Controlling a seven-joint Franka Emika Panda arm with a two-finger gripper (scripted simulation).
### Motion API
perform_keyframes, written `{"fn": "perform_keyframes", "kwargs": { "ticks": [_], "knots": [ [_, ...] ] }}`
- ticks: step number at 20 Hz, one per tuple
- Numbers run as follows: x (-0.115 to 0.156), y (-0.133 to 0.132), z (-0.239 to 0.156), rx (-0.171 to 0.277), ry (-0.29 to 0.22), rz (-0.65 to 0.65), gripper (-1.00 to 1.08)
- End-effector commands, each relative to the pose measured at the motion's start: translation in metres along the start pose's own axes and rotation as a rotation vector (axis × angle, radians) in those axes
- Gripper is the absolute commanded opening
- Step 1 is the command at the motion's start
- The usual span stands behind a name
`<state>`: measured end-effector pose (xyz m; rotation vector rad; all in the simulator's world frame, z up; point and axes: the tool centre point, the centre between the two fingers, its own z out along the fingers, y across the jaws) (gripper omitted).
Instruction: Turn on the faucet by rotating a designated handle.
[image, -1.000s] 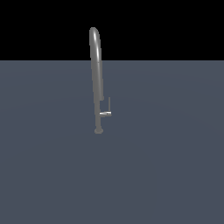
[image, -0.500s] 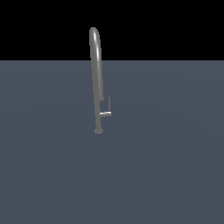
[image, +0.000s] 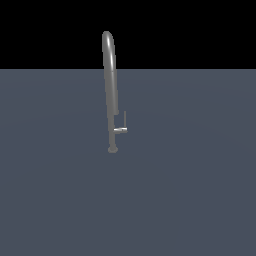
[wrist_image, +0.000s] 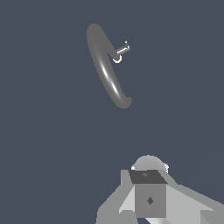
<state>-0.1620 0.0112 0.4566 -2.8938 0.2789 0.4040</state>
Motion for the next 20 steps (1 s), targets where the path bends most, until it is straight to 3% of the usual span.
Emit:
{"fn": "perform_keyframes", "kwargs": {
  "ticks": [1, 20],
  "knots": [
    [0.015, -0.002, 0.003, 0.034, -0.039, 0.034, -1.0],
    [0.127, -0.002, 0.05, 0.31, -0.357, 0.305, -1.0]
  ]
}}
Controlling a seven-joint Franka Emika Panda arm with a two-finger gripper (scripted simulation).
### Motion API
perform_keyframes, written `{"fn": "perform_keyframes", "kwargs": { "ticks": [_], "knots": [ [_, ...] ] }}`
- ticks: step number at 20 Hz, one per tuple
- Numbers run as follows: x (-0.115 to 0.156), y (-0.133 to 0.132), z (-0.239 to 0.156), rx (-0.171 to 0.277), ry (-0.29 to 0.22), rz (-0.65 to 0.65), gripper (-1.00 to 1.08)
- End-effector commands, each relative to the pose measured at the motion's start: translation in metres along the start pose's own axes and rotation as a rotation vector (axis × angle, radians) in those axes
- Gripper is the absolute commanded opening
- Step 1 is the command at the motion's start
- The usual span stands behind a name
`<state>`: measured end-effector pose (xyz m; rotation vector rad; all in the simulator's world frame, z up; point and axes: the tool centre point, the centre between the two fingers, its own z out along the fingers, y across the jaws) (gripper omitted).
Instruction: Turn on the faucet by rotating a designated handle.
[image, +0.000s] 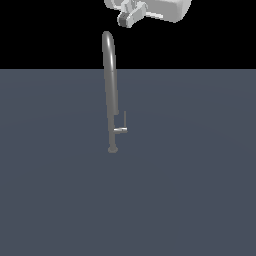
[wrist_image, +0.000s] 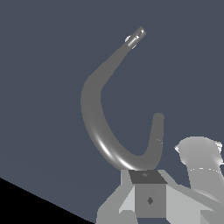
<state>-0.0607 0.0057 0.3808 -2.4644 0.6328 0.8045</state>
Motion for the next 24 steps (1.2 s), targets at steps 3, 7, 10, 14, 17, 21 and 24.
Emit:
{"fn": "perform_keyframes", "kwargs": {
  "ticks": [3, 7, 10, 14, 17, 21, 24],
  "knots": [
    [0.03, -0.003, 0.007, 0.072, -0.082, 0.069, -1.0],
    [0.058, -0.004, 0.016, 0.138, -0.158, 0.132, -1.0],
    [0.079, -0.004, 0.024, 0.19, -0.218, 0.183, -1.0],
    [0.107, -0.003, 0.038, 0.264, -0.303, 0.253, -1.0],
    [0.129, -0.002, 0.051, 0.323, -0.371, 0.311, -1.0],
    [0.157, 0.0, 0.071, 0.405, -0.464, 0.39, -1.0],
    [0.175, 0.001, 0.086, 0.459, -0.527, 0.444, -1.0]
  ]
}}
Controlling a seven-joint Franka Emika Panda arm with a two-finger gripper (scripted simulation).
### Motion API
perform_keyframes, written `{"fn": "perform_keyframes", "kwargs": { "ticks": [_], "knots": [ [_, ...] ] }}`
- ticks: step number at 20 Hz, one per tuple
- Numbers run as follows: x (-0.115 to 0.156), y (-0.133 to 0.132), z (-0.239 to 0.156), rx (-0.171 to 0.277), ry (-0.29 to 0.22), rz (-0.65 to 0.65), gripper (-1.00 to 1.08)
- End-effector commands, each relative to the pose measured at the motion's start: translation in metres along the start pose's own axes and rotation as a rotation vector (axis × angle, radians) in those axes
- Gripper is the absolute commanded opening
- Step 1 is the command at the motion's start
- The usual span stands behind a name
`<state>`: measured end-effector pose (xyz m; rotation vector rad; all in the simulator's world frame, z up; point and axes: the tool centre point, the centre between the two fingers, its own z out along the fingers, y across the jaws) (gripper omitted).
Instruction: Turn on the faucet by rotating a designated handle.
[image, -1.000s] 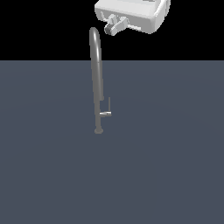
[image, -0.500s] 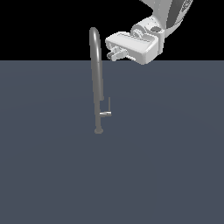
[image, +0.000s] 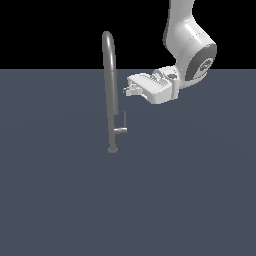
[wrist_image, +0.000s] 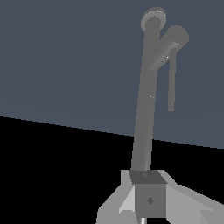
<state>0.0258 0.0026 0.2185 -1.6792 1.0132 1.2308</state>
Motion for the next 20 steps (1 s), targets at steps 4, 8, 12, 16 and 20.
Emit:
{"fn": "perform_keyframes", "kwargs": {
  "ticks": [4, 8, 12, 16, 20],
  "knots": [
    [0.037, -0.004, 0.01, 0.09, -0.103, 0.087, -1.0],
    [0.055, -0.005, 0.017, 0.135, -0.153, 0.131, -1.0],
    [0.066, -0.005, 0.022, 0.162, -0.183, 0.157, -1.0],
    [0.069, -0.005, 0.024, 0.17, -0.193, 0.165, -1.0],
    [0.069, -0.005, 0.024, 0.169, -0.193, 0.165, -1.0]
  ]
}}
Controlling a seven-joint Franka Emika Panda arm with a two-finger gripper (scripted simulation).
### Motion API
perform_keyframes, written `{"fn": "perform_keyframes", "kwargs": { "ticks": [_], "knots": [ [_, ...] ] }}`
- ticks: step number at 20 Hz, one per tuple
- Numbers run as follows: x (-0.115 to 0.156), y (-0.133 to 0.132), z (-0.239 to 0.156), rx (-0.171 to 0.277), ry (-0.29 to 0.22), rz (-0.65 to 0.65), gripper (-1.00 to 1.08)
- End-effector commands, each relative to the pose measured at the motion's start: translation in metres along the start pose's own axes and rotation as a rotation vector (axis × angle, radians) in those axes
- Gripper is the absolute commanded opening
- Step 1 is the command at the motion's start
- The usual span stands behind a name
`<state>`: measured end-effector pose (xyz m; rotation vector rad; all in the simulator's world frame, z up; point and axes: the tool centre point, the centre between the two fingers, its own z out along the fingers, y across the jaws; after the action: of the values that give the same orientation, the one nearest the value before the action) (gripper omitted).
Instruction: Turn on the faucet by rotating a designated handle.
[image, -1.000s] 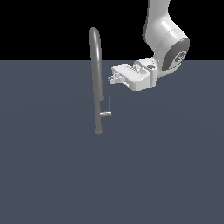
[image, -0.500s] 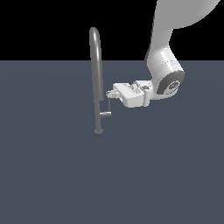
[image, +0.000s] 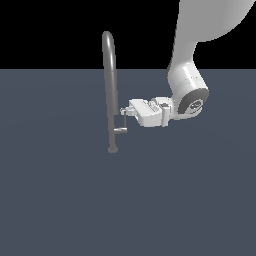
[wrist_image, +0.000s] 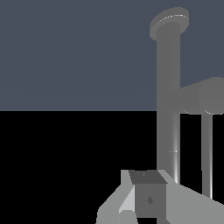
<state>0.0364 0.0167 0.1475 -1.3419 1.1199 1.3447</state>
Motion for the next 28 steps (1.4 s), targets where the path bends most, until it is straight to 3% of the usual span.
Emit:
{"fn": "perform_keyframes", "kwargs": {
  "ticks": [1, 13, 24, 26, 28],
  "knots": [
    [-0.001, 0.002, 0.0, 0.0, 0.0, 0.0, -1.0],
    [-0.008, 0.025, 0.0, 0.003, 0.002, -0.001, -1.0],
    [-0.007, 0.061, 0.001, 0.001, 0.0, -0.001, -1.0],
    [-0.01, 0.052, 0.001, 0.005, 0.005, -0.013, -1.0],
    [-0.005, 0.06, 0.001, 0.004, 0.004, -0.01, -1.0]
  ]
}}
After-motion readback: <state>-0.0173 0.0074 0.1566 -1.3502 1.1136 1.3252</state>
